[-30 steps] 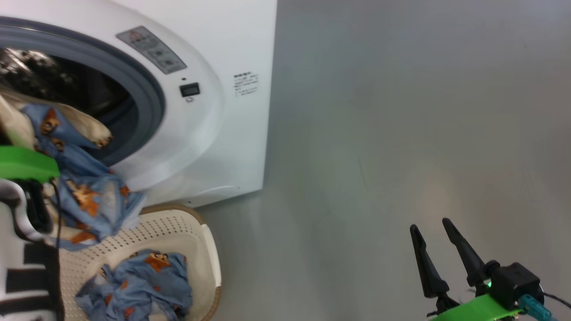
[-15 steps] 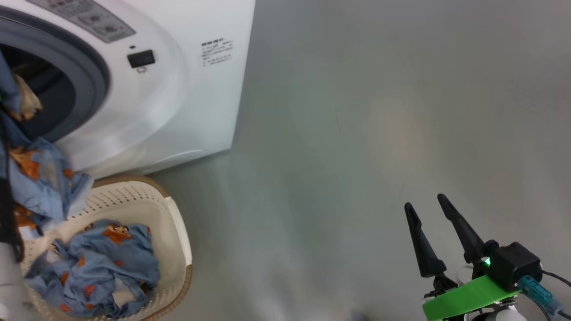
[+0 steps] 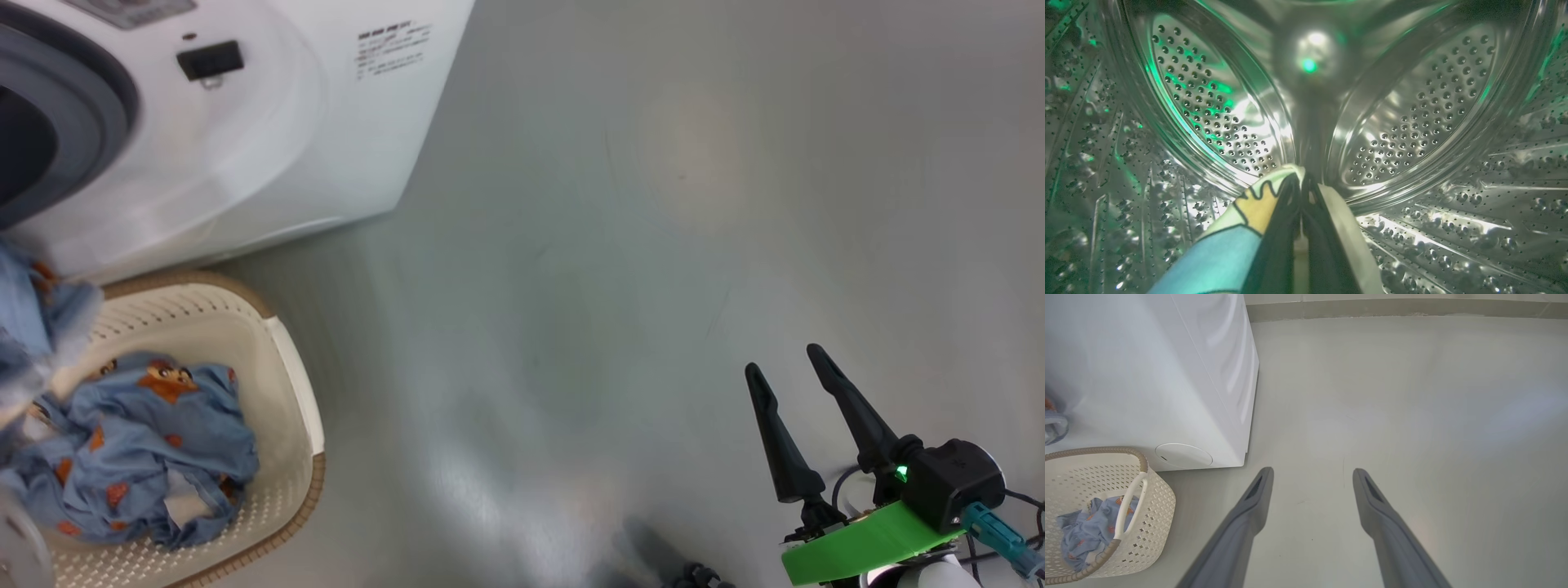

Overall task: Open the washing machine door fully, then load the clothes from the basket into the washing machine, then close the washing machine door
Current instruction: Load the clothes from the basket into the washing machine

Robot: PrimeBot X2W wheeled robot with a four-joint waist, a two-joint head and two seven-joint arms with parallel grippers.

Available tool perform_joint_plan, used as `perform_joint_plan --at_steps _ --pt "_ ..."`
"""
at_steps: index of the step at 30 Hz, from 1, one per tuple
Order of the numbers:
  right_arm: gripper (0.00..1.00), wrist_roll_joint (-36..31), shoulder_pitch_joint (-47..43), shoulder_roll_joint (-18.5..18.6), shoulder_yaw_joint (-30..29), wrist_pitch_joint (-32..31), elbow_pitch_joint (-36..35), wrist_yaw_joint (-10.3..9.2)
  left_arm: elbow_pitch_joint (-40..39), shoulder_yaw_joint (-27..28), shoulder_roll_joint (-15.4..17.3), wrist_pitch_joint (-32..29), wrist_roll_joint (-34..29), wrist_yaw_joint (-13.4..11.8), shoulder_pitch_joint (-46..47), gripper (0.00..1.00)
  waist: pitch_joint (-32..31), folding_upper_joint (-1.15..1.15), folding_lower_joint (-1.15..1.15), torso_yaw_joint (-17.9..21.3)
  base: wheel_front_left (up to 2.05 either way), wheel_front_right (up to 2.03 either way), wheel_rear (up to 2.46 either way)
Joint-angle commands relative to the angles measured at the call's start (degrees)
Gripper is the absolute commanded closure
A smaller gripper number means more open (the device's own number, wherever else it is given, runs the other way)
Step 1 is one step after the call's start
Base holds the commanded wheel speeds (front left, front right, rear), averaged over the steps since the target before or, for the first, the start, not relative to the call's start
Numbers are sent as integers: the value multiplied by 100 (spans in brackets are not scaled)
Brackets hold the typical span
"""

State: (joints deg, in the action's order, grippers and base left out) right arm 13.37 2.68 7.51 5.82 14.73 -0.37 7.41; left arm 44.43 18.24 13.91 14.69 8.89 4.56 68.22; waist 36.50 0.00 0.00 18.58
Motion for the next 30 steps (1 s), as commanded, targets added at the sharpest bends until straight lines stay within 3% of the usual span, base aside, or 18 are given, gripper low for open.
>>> perform_joint_plan --at_steps 1,11,20,21,22,23,24,25,30 --pt "0 48 -46 119 120 27 -143 8 -216 -16 308 30 -112 53 153 100 185 0 0 -20 0 0 0" --pt "0 41 17 89 168 27 -153 8 -613 -87 167 30 -267 181 605 100 320 0 0 -61 0 0 0" --pt "0 77 19 66 243 27 -79 8 680 -240 234 30 -540 -68 728 100 126 0 0 -81 0 0 0" --pt "0 81 19 63 245 27 -70 8 823 -254 255 30 -553 -90 761 92 104 0 0 -81 0 0 0" --pt "0 86 20 59 247 27 -62 8 968 -277 277 30 -579 -125 793 68 82 0 0 -83 0 0 0" --pt "0 91 21 54 247 27 -54 8 1125 -296 295 30 -594 -149 826 50 57 0 0 -85 0 0 0" --pt "0 95 24 47 248 27 -49 8 1242 -309 306 30 -599 -165 864 11 36 0 0 -87 0 0 0" --pt "0 101 30 41 249 27 -48 8 1345 -325 321 30 -609 -187 896 0 15 0 0 -90 0 0 0" --pt "0 106 41 20 255 27 -24 8 1976 -417 322 23 -680 -414 970 0 -146 0 0 -132 0 0 0"
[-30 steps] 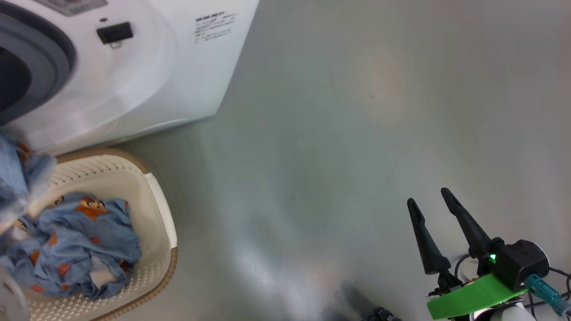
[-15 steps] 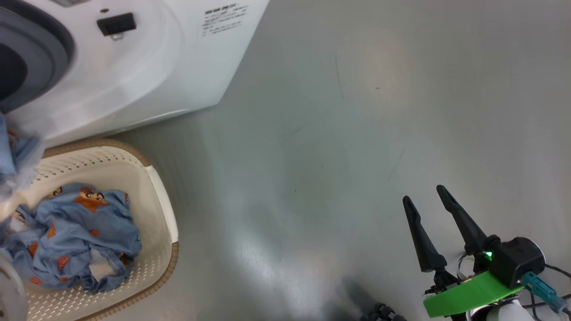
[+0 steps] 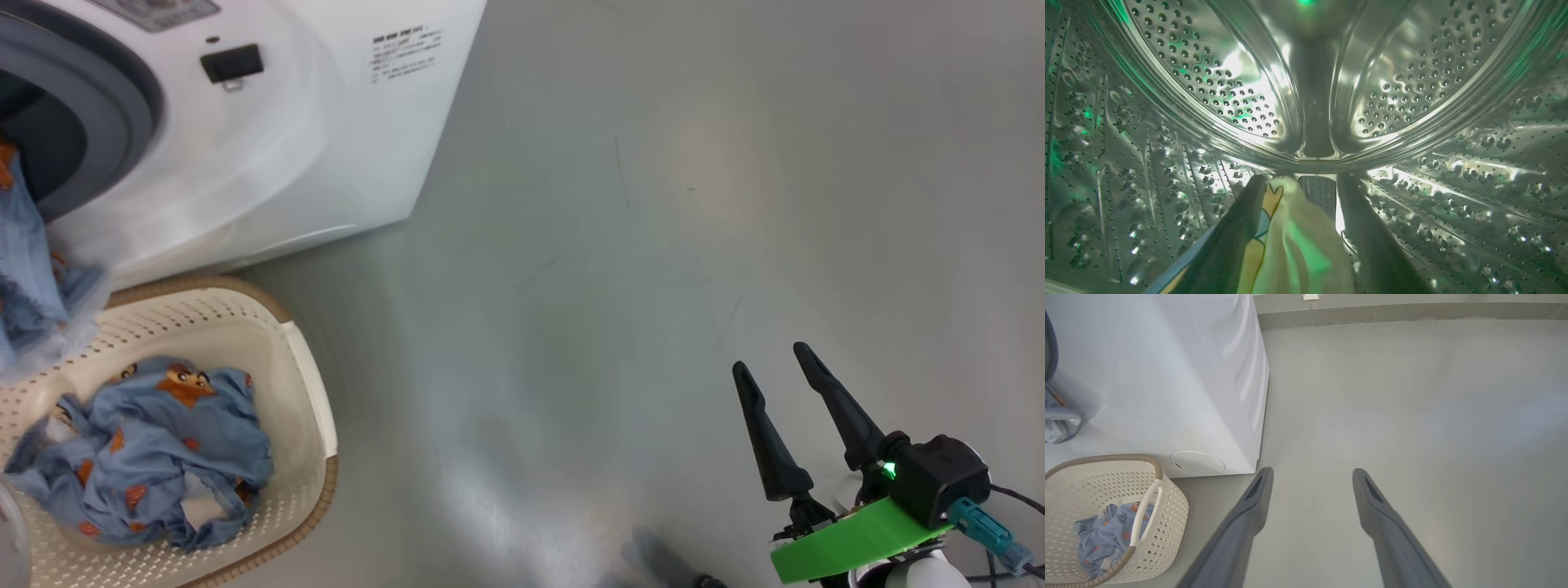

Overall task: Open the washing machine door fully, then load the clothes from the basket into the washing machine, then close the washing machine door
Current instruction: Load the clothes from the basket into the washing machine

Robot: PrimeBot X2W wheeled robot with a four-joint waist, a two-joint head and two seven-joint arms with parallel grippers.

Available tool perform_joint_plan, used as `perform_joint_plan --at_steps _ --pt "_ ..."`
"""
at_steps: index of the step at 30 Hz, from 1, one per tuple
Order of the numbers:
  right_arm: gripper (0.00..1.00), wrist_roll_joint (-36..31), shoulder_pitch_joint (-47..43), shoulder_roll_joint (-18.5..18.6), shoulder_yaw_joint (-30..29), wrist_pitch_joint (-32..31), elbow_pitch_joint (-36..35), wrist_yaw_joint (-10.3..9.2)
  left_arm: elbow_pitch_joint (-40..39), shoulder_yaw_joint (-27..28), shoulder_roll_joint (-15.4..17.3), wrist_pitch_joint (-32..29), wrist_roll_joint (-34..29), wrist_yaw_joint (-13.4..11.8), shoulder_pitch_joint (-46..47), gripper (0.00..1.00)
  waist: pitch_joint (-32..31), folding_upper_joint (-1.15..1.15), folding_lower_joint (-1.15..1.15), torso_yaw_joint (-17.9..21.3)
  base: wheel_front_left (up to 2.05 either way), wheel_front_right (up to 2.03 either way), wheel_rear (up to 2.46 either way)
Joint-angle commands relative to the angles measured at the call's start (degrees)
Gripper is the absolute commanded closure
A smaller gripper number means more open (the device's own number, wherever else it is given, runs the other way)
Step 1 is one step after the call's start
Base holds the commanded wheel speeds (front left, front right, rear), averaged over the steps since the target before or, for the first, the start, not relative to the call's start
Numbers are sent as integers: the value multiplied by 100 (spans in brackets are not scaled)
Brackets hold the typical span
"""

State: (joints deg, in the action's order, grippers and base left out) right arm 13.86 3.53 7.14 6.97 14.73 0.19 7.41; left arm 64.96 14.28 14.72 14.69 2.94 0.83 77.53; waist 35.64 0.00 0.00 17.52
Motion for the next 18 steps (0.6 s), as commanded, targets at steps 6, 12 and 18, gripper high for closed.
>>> perform_joint_plan --at_steps 6,12,18 --pt "0 65 -33 48 155 27 -15 8 431 -138 245 11 -151 -242 77 0 -289 0 0 -81 0 0 0" --pt "0 79 -45 43 157 27 30 8 575 -181 188 19 -118 -298 52 0 -433 0 0 -168 0 0 0" --pt "0 73 -30 33 117 27 79 8 662 -71 24 27 84 -374 -166 0 -645 0 0 -316 0 0 0"
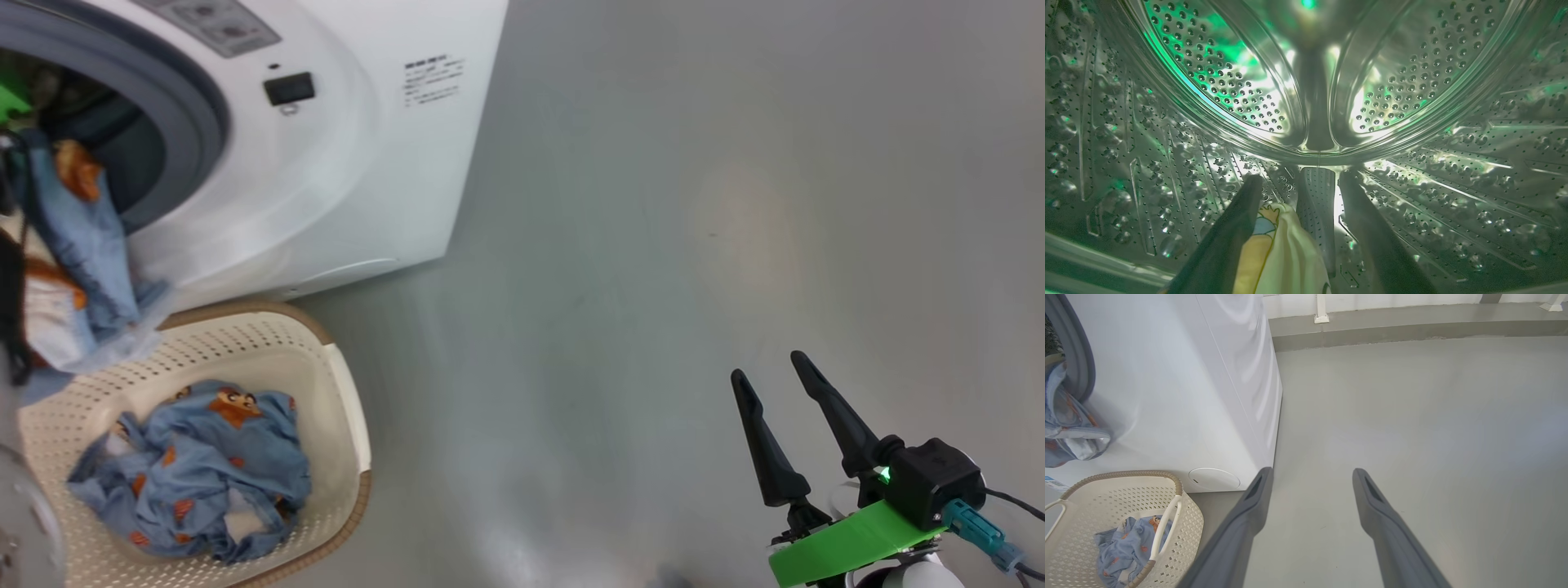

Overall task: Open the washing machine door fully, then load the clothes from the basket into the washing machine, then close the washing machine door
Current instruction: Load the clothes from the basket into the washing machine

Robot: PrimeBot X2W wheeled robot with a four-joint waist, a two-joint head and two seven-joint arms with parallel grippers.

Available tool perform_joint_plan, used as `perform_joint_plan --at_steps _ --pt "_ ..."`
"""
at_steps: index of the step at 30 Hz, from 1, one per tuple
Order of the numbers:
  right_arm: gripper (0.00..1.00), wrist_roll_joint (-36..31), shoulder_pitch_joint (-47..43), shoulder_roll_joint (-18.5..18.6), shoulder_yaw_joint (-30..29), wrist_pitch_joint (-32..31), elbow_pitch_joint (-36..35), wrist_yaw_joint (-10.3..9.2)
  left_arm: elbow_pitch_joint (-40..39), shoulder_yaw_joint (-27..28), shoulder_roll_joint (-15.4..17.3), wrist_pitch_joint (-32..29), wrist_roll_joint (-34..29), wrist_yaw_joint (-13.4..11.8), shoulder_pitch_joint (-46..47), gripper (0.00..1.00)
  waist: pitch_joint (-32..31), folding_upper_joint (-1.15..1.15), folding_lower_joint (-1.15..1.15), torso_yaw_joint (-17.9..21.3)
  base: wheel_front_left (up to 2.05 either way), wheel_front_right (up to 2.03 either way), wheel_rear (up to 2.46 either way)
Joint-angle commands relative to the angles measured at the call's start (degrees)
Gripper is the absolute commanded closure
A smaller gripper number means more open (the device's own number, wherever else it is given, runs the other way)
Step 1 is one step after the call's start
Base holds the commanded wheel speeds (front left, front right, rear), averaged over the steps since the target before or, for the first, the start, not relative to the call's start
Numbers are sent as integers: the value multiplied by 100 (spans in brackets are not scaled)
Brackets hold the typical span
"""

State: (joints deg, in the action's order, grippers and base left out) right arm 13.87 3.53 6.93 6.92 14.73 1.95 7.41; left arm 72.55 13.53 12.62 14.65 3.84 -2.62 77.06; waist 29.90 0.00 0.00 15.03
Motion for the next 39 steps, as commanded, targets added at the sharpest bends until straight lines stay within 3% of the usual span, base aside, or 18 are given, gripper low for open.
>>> perform_joint_plan --at_steps 1,16,28,39 --pt "0 74 -23 51 116 27 -92 8 -105 31 199 32 36 -33 -166 0 -107 0 0 -101 0 0 0" --pt "0 65 73 13 53 27 -28 8 -772 76 -248 34 290 198 -1267 0 -586 0 0 -562 0 0 0" --pt "0 22 74 47 -206 27 -106 8 -2189 -83 -848 34 424 535 -2404 0 -577 0 0 -1067 0 0 0" --pt "0 -8 138 134 -244 27 -140 8 -3651 -591 -970 35 605 681 -3845 0 -550 0 0 -1220 0 0 0"
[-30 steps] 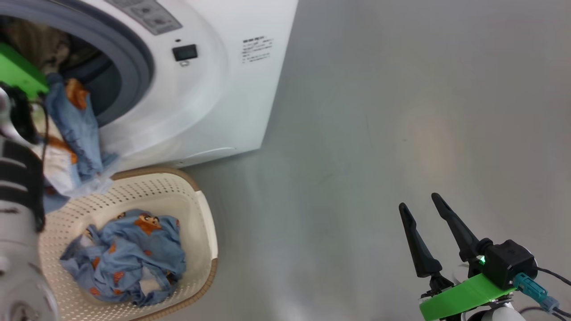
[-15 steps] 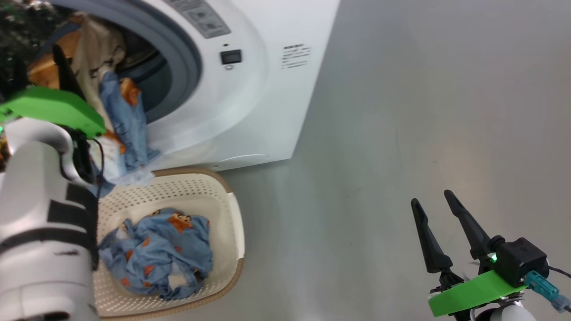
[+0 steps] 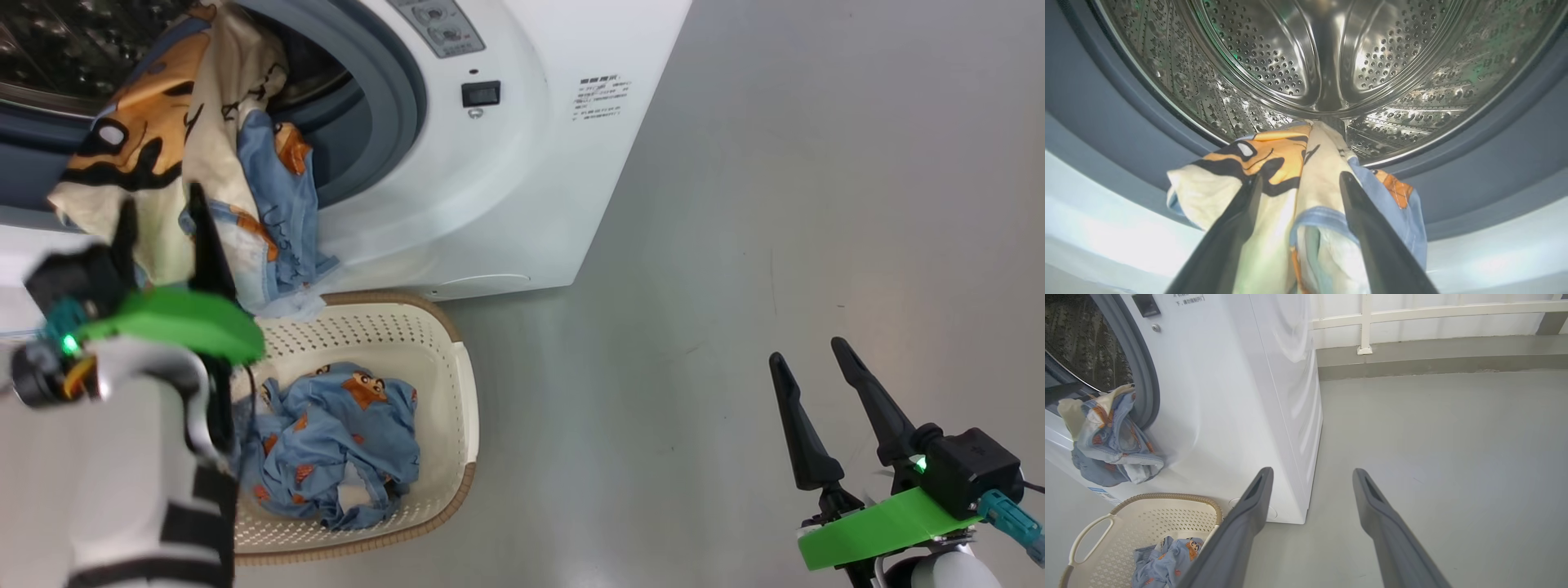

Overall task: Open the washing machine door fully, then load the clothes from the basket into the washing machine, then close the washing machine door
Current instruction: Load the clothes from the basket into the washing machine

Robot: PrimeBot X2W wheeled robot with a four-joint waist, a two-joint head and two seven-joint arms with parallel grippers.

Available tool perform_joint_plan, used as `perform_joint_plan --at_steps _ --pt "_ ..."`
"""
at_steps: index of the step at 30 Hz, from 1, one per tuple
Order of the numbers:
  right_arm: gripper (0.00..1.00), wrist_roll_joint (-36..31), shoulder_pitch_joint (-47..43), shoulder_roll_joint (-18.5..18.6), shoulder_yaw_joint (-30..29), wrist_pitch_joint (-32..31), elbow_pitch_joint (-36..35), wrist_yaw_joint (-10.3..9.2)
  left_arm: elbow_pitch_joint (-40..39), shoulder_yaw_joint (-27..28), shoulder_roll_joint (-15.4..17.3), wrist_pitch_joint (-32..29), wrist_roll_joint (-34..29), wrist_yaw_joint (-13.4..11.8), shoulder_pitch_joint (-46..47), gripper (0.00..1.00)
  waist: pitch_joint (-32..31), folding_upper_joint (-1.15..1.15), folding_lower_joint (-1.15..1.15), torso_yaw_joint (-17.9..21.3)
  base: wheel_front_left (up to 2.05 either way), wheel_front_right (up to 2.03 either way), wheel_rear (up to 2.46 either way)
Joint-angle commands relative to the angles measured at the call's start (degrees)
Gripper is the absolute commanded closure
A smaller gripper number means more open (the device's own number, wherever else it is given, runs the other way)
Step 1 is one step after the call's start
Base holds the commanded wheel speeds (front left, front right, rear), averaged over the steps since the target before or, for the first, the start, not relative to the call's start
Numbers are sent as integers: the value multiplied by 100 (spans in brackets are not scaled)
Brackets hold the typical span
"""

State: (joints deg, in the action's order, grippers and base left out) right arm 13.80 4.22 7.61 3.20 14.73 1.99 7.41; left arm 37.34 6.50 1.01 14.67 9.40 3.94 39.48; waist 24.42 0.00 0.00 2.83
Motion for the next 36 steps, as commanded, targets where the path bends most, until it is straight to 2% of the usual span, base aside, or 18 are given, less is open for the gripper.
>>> perform_joint_plan --at_steps 1,7,16,25,36 --pt "0 -3 69 65 125 27 -145 8 -284 47 191 32 112 20 -249 0 -10 0 0 -1 0 0 0" --pt "0 0 35 35 114 27 -123 8 -1115 -273 189 32 333 -140 -1165 0 -79 0 0 -15 0 0 0" --pt "0 -3 10 54 116 27 -143 8 -2283 -326 188 32 428 -298 -2487 0 -140 0 0 12 0 0 0" --pt "0 -18 -63 94 2 27 -166 8 -2856 -310 188 32 829 -663 -3427 0 -177 0 0 -17 0 0 0" --pt "0 -23 -175 90 18 27 -177 8 -3336 -382 188 33 1182 -880 -4197 0 -392 0 0 16 0 0 0"
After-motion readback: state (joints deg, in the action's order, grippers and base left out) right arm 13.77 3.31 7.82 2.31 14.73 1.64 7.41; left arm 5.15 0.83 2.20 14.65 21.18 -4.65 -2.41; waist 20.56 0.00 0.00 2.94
